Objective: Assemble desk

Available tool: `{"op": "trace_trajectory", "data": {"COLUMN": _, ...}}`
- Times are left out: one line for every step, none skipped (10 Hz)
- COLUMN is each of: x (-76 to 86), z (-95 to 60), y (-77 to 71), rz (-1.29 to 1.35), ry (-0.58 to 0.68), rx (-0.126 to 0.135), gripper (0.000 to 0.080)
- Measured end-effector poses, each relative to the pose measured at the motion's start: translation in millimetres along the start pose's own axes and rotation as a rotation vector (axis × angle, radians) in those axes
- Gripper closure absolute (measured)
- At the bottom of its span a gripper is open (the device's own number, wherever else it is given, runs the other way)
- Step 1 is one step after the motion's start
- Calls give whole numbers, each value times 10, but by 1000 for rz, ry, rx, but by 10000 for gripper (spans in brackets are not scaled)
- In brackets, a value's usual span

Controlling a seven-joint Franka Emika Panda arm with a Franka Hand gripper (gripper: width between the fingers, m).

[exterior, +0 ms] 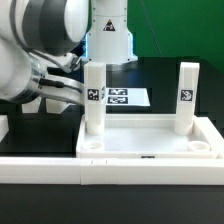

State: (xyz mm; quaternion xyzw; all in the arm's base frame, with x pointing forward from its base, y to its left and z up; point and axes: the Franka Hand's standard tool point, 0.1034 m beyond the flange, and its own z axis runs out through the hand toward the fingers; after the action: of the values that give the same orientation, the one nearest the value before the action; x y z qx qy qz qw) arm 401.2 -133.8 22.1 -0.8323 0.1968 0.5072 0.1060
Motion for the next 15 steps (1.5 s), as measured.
{"op": "trace_trajectory", "data": {"x": 1, "z": 11, "y": 31, "rz": 11, "ry": -66, "rx": 5, "gripper": 151}}
{"op": "trace_trajectory", "data": {"x": 27, "z": -38, "y": 29, "rz": 9, "ry": -80, "rx": 2, "gripper": 151}}
{"op": "trace_trajectory", "data": {"x": 25, "z": -68, "y": 20, "rz": 7, "ry": -70, "rx": 1, "gripper": 151}}
{"op": "trace_trajectory", "data": {"x": 9, "z": -76, "y": 8, "rz": 6, "ry": -68, "rx": 1, "gripper": 151}}
{"op": "trace_trajectory", "data": {"x": 17, "z": -86, "y": -5, "rz": 13, "ry": -65, "rx": -1, "gripper": 151}}
{"op": "trace_trajectory", "data": {"x": 37, "z": -90, "y": -1, "rz": 21, "ry": -61, "rx": -2, "gripper": 151}}
{"op": "trace_trajectory", "data": {"x": 44, "z": -91, "y": 1, "rz": 23, "ry": -58, "rx": -3, "gripper": 151}}
{"op": "trace_trajectory", "data": {"x": 59, "z": -104, "y": 6, "rz": 9, "ry": -45, "rx": -2, "gripper": 151}}
{"op": "trace_trajectory", "data": {"x": 41, "z": -110, "y": 16, "rz": -46, "ry": -36, "rx": 3, "gripper": 151}}
{"op": "trace_trajectory", "data": {"x": 22, "z": -108, "y": 25, "rz": -82, "ry": -34, "rx": 8, "gripper": 151}}
{"op": "trace_trajectory", "data": {"x": 25, "z": -104, "y": 26, "rz": -72, "ry": -34, "rx": 7, "gripper": 151}}
{"op": "trace_trajectory", "data": {"x": 26, "z": -105, "y": 28, "rz": -71, "ry": -34, "rx": 7, "gripper": 151}}
{"op": "trace_trajectory", "data": {"x": 26, "z": -105, "y": 28, "rz": -71, "ry": -34, "rx": 7, "gripper": 151}}
{"op": "trace_trajectory", "data": {"x": 17, "z": -106, "y": 30, "rz": -92, "ry": -35, "rx": 9, "gripper": 151}}
{"op": "trace_trajectory", "data": {"x": -7, "z": -106, "y": 45, "rz": -140, "ry": -36, "rx": 16, "gripper": 151}}
